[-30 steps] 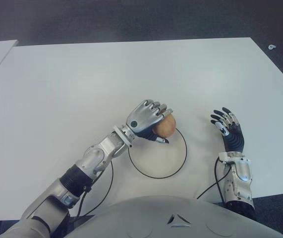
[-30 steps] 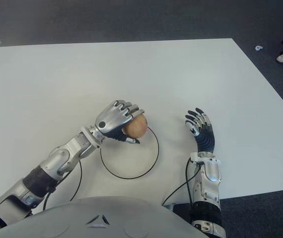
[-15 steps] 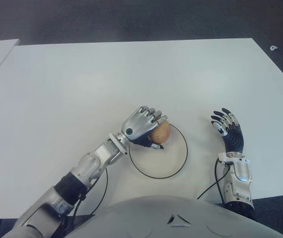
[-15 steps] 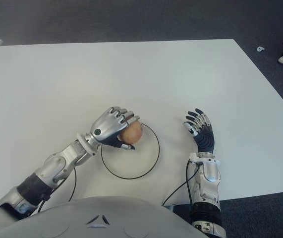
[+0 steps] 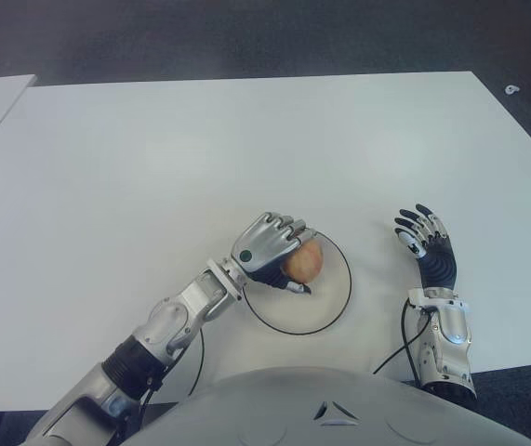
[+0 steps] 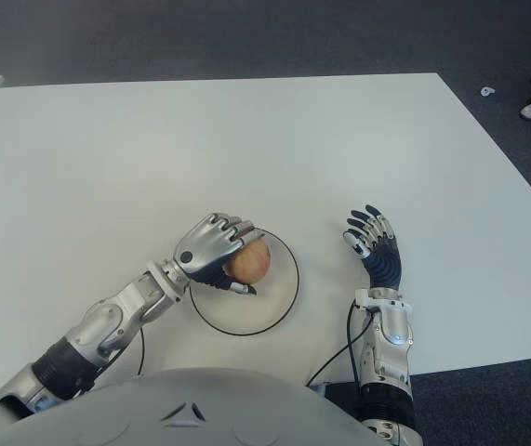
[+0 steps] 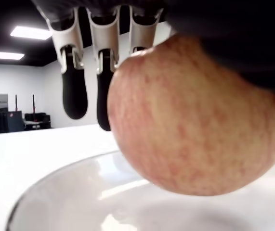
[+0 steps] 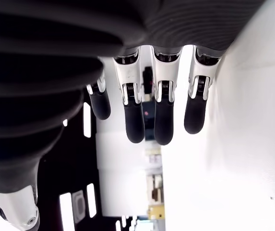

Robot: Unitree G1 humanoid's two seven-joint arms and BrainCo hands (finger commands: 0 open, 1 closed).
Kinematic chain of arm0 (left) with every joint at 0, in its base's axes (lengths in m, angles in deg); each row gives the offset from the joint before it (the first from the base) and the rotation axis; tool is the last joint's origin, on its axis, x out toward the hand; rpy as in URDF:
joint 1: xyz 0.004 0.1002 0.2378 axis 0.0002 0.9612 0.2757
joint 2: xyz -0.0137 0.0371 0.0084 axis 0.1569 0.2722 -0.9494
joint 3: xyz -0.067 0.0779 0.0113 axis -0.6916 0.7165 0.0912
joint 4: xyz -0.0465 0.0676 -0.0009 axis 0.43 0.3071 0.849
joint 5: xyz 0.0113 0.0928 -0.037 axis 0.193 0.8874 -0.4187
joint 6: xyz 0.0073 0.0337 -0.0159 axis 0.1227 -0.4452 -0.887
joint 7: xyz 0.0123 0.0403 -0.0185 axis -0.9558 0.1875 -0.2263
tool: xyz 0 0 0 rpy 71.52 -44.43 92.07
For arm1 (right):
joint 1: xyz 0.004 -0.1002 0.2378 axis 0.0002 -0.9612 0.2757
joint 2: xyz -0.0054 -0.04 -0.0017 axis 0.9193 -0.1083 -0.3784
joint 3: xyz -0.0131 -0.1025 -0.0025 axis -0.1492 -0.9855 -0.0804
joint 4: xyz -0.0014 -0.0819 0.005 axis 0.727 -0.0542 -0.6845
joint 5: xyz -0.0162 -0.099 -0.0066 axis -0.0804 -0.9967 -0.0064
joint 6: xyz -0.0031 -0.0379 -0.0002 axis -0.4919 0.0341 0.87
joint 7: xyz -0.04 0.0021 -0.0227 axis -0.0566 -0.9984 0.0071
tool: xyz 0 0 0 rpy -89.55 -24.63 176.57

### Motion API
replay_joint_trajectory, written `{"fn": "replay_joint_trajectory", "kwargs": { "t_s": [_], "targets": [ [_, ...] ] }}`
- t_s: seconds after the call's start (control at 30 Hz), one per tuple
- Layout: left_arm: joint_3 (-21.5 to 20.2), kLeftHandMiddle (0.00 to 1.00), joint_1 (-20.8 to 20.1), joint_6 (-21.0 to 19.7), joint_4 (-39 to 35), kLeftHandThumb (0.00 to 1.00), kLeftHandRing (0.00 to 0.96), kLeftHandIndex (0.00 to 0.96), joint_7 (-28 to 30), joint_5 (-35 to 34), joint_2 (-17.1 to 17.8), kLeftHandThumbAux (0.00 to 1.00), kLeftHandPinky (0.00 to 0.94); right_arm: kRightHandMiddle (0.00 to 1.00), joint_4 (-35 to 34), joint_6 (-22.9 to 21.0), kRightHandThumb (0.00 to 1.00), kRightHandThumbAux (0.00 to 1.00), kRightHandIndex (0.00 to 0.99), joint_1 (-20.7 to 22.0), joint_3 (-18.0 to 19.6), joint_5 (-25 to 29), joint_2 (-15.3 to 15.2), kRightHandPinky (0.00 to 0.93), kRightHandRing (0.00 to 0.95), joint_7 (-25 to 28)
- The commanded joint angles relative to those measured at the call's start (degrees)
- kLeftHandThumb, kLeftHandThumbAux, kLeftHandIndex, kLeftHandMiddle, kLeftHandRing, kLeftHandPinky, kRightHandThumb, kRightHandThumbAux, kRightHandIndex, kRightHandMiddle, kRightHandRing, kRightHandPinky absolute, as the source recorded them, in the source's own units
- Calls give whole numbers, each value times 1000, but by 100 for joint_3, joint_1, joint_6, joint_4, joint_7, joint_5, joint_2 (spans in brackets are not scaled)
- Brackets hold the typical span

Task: Put the apples into the plate.

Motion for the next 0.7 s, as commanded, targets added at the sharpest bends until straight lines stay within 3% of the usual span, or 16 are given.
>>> {"fn": "replay_joint_trajectory", "kwargs": {
  "t_s": [0.03,0.37,0.7],
  "targets": [
    [-73,527,121,-98,-190,854,816,405,436,-179,-22,662,802,287,126,-313,712,685,153,-202,-55,2,89,285,274,-35],
    [-164,522,222,-263,-394,856,791,411,1074,-268,-16,661,778,291,40,-346,708,684,158,-239,-53,9,103,295,277,-72],
    [-227,516,171,-118,-417,856,768,416,1364,-512,47,661,751,313,-44,-485,715,682,160,-246,-48,22,103,282,283,-97]
  ]
}}
